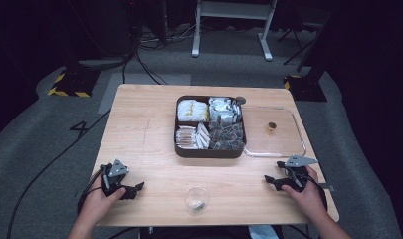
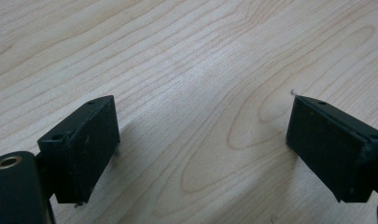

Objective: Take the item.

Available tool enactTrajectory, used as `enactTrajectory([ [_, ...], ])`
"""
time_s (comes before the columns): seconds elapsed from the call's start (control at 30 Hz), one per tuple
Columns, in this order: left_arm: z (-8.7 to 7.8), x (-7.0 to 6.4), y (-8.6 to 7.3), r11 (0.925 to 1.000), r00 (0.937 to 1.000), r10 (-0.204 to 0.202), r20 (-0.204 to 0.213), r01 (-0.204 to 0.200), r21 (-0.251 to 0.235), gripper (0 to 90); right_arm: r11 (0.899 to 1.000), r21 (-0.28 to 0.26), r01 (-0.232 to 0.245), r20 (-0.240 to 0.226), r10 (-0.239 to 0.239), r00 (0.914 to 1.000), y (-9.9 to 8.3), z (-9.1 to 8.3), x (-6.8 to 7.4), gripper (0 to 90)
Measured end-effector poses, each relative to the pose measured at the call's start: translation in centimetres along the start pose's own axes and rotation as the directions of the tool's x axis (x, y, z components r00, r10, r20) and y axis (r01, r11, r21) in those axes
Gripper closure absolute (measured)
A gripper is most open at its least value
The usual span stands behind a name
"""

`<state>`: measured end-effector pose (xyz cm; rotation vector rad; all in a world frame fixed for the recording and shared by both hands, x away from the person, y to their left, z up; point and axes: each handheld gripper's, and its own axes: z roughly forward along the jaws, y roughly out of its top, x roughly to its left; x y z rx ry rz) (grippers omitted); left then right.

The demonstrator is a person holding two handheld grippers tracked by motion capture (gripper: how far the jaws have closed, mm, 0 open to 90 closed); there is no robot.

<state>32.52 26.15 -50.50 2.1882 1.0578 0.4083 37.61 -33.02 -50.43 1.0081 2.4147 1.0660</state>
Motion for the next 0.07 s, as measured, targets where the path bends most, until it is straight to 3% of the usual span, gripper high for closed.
enactTrajectory([
  [0.07, 0.00, 0.00, 0.00, 1.0000, 1.0000, 0.000, 0.000, 0.000, 0.000, 9.9, 1.000, 0.000, 0.000, 0.000, 0.000, 1.0000, 0.00, 0.00, 0.00, 17.2],
])
